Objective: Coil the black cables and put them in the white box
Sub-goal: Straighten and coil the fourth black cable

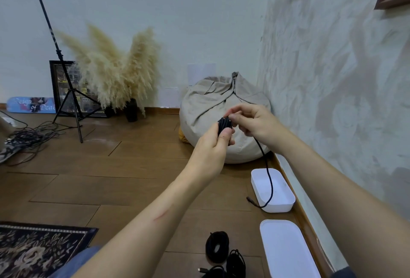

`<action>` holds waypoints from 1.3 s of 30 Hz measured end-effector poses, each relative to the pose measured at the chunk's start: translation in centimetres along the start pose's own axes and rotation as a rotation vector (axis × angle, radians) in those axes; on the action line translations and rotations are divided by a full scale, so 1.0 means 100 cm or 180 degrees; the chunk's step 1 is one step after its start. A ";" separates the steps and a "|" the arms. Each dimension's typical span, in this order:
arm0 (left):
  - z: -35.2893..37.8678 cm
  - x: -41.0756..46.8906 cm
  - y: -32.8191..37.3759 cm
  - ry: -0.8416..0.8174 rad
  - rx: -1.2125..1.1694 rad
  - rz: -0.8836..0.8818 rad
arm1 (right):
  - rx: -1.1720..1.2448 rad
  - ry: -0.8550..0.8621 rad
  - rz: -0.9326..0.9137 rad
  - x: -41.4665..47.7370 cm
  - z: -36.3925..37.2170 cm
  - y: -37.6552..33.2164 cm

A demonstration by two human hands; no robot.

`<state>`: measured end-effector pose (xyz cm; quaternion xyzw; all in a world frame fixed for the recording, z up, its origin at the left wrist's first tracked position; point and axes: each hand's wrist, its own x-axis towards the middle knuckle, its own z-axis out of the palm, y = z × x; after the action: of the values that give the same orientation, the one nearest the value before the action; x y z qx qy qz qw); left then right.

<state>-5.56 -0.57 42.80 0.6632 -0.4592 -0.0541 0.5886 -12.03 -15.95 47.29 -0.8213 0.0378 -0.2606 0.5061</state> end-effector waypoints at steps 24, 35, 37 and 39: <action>-0.022 0.016 -0.029 0.1073 0.0844 -0.0248 | -0.1062 -0.1148 0.0099 -0.012 0.055 0.009; -0.015 0.009 -0.029 -0.0091 0.0199 -0.0441 | -0.0836 -0.0404 0.0032 -0.006 0.019 0.010; -0.013 0.007 -0.028 -0.0218 0.0304 -0.0320 | -0.0837 -0.0382 0.0021 -0.007 0.017 0.012; -0.012 0.006 -0.030 -0.0140 0.0410 -0.0308 | -0.0765 -0.0324 0.0047 -0.007 0.016 0.013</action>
<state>-2.87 -0.48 40.99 0.7198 -0.4419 -0.0674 0.5312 -11.65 -15.07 45.30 -0.8879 0.0490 -0.2084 0.4072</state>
